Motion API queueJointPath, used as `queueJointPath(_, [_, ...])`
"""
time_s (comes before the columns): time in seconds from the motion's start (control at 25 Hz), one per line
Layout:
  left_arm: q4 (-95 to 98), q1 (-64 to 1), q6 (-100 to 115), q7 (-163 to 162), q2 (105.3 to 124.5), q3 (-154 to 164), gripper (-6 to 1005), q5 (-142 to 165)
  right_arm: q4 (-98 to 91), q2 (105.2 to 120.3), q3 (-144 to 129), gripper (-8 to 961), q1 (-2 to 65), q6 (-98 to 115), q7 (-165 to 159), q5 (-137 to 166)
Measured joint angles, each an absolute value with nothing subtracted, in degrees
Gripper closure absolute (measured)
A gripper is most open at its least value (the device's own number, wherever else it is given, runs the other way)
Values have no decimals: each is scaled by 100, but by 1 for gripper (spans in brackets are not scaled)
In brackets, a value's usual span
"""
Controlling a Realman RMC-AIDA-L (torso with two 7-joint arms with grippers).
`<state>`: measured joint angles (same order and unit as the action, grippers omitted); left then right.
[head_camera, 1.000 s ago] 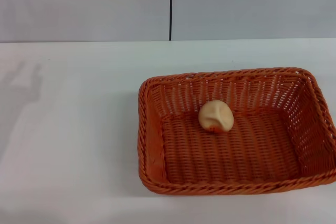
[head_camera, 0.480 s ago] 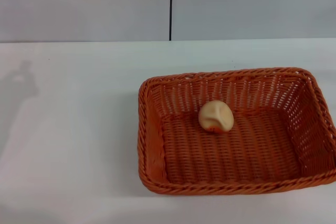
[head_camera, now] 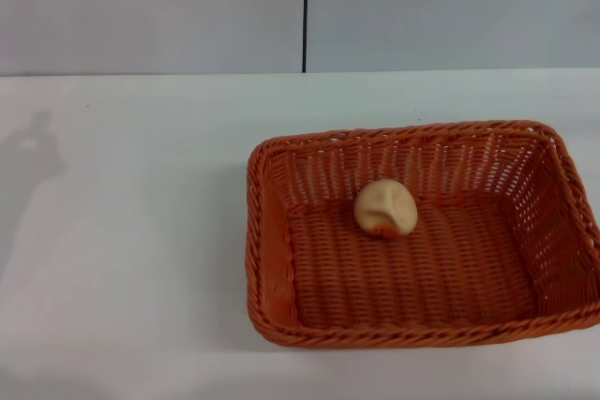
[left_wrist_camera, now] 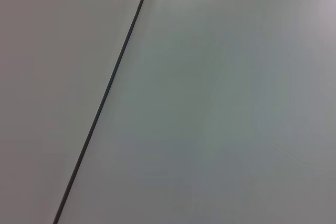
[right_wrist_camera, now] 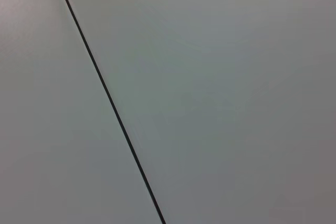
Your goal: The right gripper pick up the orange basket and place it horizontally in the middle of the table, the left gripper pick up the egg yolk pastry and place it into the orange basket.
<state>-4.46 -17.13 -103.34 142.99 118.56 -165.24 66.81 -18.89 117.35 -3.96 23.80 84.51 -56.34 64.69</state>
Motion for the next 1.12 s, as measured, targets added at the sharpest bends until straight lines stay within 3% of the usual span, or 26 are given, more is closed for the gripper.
queueJointPath(1.12, [-290, -1662, -10347, 14301, 11856, -16479, 994, 6691, -1599, 11871, -443, 458, 2251, 8420, -5630, 6513])
